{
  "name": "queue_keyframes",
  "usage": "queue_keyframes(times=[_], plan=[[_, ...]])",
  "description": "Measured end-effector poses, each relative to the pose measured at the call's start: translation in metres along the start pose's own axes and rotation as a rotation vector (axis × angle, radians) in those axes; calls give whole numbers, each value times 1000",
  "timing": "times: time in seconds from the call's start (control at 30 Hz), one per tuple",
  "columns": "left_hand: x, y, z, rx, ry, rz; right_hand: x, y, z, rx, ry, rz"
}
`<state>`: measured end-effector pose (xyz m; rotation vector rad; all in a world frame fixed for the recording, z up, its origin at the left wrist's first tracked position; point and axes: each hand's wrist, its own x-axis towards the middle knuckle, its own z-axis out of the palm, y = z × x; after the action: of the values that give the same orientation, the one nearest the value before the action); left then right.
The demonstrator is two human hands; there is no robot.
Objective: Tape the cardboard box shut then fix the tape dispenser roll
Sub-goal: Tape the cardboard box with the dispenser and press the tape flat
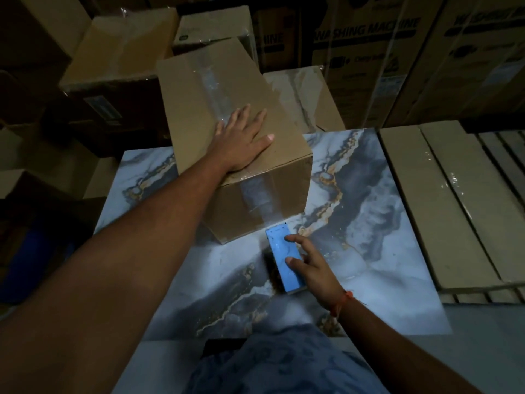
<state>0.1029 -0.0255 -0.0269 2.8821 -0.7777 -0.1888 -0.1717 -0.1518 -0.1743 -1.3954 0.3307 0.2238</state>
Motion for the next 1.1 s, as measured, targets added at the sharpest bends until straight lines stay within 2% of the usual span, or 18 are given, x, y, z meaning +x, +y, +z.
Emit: queue_keyframes(times=[0.1,0.33,0.7,0.9,1.1], plan=[[6,-3,1,0,9,6,3,-1,-1,-16,5,10],[8,-4,2,-5,30,5,1,0,12,-76,127,-58],[10,-6,4,-12,40,12,20,-16,21,-22,171,62],[9,-4,5,-7,49,13,13,-15,18,-16,177,40],[8,-3,5,-13,57,22,-14,1,20,-129,203,-77]])
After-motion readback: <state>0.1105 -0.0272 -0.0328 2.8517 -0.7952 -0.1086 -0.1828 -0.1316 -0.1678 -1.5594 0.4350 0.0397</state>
